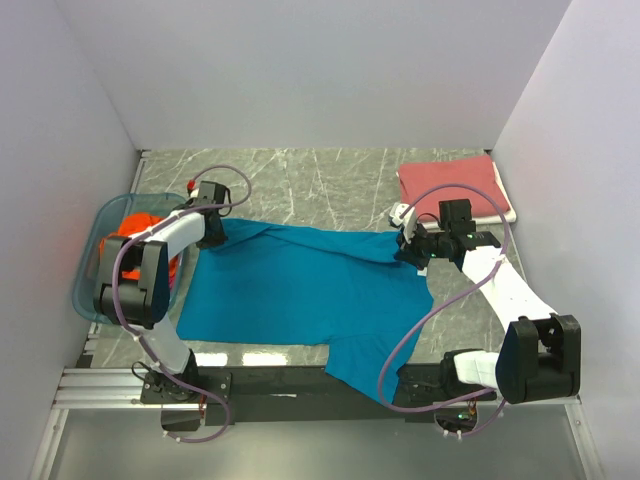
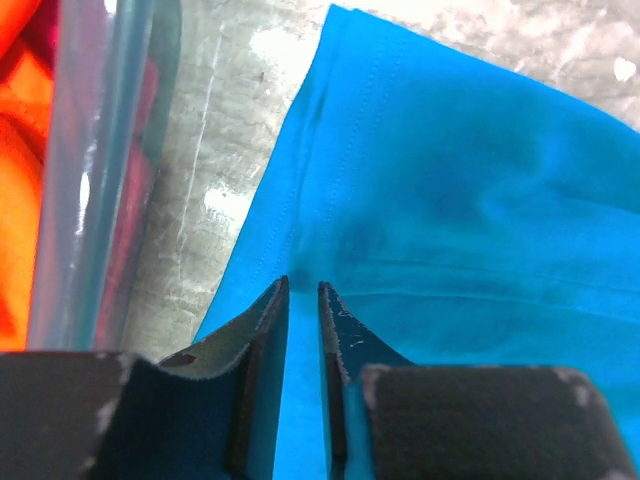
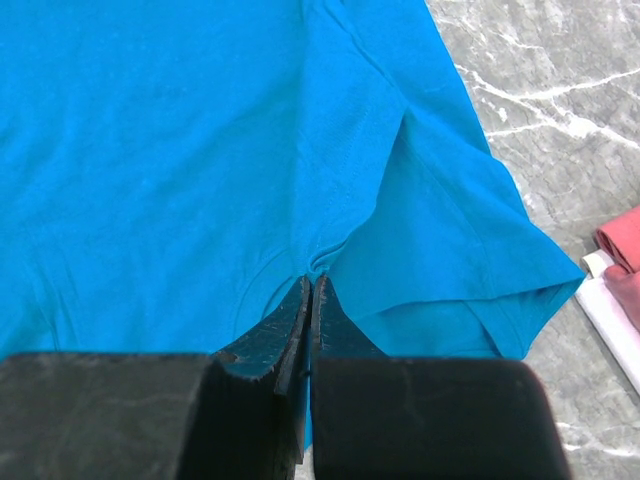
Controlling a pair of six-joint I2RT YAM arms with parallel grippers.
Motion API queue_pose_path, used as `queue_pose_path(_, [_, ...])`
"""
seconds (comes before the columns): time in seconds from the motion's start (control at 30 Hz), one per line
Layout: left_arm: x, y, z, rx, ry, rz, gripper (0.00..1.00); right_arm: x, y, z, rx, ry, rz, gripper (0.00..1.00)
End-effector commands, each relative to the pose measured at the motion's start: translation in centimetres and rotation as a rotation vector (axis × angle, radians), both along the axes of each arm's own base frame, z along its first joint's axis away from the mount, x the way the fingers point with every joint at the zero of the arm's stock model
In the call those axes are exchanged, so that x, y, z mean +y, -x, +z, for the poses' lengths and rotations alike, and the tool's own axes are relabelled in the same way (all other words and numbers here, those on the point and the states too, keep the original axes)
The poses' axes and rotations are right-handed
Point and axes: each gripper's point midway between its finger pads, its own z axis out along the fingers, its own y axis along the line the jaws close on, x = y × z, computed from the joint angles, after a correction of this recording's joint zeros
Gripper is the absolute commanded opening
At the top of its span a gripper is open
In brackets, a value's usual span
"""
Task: Fold and stack the t-shirts
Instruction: Fold the tshirt
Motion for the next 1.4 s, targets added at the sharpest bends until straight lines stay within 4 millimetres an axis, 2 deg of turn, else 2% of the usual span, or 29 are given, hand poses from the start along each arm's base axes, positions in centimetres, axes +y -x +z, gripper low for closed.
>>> queue_pose_path(0.0, [0.2, -0.2, 0.2, -0.015, 0.013, 0.067, 0.26, 0.2, -0.3, 0.1, -0.008, -0.022, 0.005, 0.00])
queue_pose_path(0.1, [0.1, -0.1, -0.4, 0.007, 0.017, 0.081, 0.30, 0.2, -0.4, 0.2, -0.013, -0.022, 0.004, 0.00])
queue_pose_path(0.43, [0.7, 0.0, -1.4, 0.043, -0.012, 0.108, 0.30, 0.3, -0.3, 0.1, -0.007, -0.024, 0.006, 0.00])
queue_pose_path(0.53, [1.1, -0.2, -1.5, 0.050, -0.030, 0.112, 0.24, 0.2, -0.4, 0.3, -0.013, -0.023, 0.005, 0.00])
queue_pose_path(0.57, [1.3, -0.3, -1.4, 0.050, -0.038, 0.113, 0.16, 0.3, -0.4, 0.4, -0.013, -0.025, 0.005, 0.00])
queue_pose_path(0.7, [2.1, -0.9, -1.1, 0.049, -0.056, 0.120, 0.01, 0.1, -0.6, 0.7, -0.024, -0.019, -0.002, 0.00])
queue_pose_path(1.03, [2.0, -1.1, 0.6, 0.021, -0.024, 0.078, 0.02, -0.1, -1.0, 0.7, -0.025, -0.014, -0.011, 0.00])
queue_pose_path(1.37, [2.0, -1.5, 1.1, 0.025, 0.029, 0.043, 0.01, -0.6, -1.6, 0.8, -0.048, 0.013, -0.025, 0.00])
